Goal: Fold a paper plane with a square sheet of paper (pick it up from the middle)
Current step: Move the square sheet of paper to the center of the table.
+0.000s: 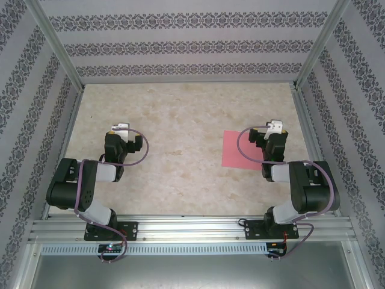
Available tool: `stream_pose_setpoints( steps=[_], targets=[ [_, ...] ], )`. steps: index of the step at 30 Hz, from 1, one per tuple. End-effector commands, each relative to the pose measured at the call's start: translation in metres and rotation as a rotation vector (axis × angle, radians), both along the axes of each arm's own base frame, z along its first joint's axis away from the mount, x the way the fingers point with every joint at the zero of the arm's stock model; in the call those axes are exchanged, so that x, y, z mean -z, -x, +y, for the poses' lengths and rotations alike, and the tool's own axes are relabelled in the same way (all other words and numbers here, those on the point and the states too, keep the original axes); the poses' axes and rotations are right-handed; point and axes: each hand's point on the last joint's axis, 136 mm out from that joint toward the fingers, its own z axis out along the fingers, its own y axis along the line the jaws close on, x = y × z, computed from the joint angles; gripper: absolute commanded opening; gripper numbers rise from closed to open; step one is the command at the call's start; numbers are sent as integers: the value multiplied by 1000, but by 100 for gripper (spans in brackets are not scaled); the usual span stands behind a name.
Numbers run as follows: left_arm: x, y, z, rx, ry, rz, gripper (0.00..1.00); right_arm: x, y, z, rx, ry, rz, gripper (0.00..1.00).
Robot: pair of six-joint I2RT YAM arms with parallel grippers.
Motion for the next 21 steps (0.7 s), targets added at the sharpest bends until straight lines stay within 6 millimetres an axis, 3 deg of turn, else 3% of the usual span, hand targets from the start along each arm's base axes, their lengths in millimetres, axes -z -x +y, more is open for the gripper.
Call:
stream_pose_setpoints(
  steps=[1,21],
  targets=[
    [-14,-8,2,4,-5,-50,100,-17,-6,2,-13,-1,-55,98],
    [-16,-6,-3,35,-7,-59,100,-18,-6,4,-49,-14,-59,98]
  ],
)
